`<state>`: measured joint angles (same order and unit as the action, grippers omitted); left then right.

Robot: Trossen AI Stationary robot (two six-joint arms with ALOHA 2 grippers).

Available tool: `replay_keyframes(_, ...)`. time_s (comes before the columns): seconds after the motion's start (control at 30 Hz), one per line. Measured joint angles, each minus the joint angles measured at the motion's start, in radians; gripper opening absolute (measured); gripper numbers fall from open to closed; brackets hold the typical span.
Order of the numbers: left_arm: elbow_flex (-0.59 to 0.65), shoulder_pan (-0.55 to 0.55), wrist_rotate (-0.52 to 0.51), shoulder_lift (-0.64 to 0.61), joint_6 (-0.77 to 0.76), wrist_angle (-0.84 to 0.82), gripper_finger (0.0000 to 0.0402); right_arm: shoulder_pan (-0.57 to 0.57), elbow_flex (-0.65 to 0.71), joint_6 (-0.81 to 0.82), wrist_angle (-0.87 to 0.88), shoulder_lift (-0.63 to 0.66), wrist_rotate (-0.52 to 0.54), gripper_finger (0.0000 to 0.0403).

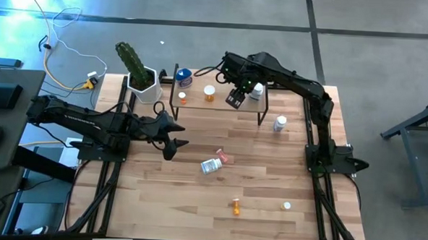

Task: Pick and place medicine bottles onto shelf by color
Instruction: Put the top big white pill bottle on the shelf

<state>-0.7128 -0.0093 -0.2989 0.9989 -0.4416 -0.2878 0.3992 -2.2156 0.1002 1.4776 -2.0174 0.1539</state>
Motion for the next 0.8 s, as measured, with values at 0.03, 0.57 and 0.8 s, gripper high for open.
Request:
replay_keyframes(0.03, 0.000, 0.000, 0.000, 0.000, 0.000, 0.000, 0.0280, 0.000, -0.014, 0.000, 0.000, 0.000, 0.000, 0.0204)
replay_keyframes(0.57, 0.000, -0.122, -0.032, 0.000, -0.056, -0.032, 0.0280, -0.028, -0.113, 0.080, 0.028, 0.076, -0.008, 0.0204)
replay_keyframes(0.8, 0.000, -0.206, -0.069, 0.000, -0.156, -0.202, 0.0280, -0.124, -0.112, 0.125, 0.040, 0.127, 0.010, 0.0204)
